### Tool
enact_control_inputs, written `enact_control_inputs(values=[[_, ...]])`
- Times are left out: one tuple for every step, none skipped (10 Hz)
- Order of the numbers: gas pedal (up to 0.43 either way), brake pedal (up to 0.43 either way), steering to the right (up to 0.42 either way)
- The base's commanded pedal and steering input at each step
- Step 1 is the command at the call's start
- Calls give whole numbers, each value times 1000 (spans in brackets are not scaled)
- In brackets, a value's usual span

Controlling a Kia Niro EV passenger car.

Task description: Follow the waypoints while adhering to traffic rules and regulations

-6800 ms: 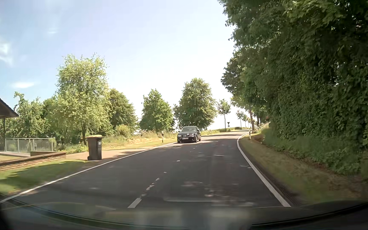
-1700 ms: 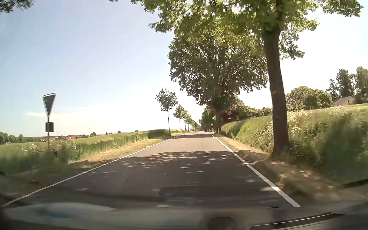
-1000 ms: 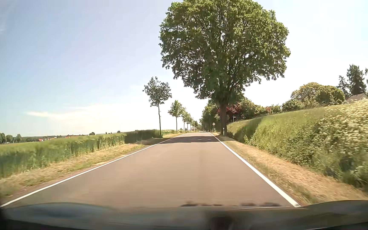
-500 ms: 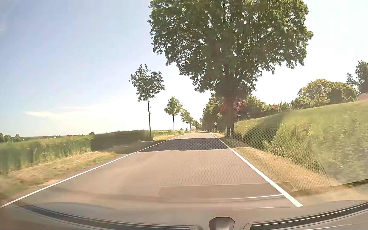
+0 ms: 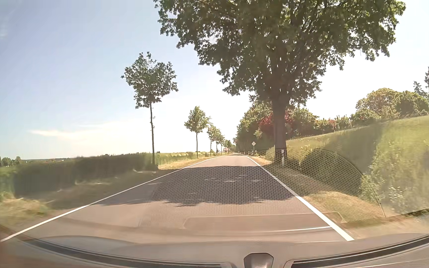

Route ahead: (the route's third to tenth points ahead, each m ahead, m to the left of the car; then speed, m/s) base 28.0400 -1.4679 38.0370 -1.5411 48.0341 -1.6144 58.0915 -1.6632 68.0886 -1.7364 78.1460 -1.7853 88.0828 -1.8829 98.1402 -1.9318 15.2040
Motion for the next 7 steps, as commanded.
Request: enact_control_inputs(values=[[268, 6, 2], [268, 6, 3], [268, 6, 2], [260, 6, 2], [260, 6, 2], [260, 6, 2], [260, 6, 2]])
